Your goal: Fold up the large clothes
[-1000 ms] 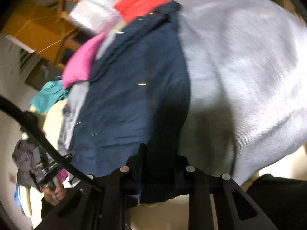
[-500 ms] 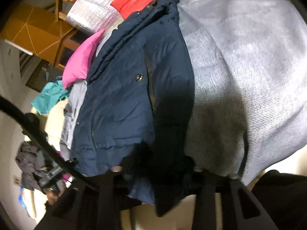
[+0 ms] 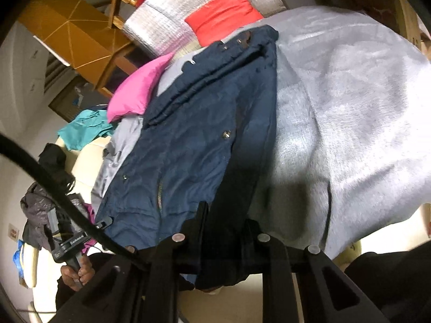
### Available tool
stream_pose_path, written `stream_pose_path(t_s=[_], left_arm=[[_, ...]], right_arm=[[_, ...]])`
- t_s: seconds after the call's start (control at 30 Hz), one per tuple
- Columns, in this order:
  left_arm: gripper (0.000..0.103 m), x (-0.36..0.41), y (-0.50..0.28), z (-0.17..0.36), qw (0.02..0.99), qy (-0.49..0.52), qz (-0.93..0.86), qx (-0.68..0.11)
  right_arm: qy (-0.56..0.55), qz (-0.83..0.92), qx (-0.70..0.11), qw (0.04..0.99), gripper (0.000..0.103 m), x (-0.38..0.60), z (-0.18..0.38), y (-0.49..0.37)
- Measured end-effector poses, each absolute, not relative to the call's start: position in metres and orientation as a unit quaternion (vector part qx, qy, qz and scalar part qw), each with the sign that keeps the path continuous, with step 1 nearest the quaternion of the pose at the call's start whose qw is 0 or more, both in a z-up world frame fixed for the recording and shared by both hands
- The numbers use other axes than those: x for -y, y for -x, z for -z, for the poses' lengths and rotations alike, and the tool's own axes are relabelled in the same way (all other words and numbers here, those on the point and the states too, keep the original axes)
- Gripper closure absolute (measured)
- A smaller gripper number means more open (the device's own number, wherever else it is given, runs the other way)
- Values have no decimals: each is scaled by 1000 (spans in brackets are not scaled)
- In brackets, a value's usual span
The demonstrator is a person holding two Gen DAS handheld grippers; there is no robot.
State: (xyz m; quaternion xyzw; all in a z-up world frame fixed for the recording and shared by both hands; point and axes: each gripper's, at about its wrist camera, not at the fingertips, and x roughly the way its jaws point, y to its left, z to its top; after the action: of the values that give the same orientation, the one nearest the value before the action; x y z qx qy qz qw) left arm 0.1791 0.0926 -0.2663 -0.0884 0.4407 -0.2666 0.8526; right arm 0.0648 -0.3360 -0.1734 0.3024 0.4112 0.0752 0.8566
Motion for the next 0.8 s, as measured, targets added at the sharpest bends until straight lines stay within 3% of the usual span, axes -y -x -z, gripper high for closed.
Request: stream_pose_path(t_s=[0.23, 0.53, 0.8], left_arm=[[89, -103, -146, 224, 854, 97, 296, -417], [90, -131, -128, 137, 882, 122, 312, -333], [90, -137, -144, 122, 882, 159, 318, -309]], right_arm=[[-301, -112, -386, 865, 83, 339, 137, -33], [-301, -141, -289, 898, 83, 345, 56, -9], [-307, -131, -246, 910, 85, 368, 35, -5]])
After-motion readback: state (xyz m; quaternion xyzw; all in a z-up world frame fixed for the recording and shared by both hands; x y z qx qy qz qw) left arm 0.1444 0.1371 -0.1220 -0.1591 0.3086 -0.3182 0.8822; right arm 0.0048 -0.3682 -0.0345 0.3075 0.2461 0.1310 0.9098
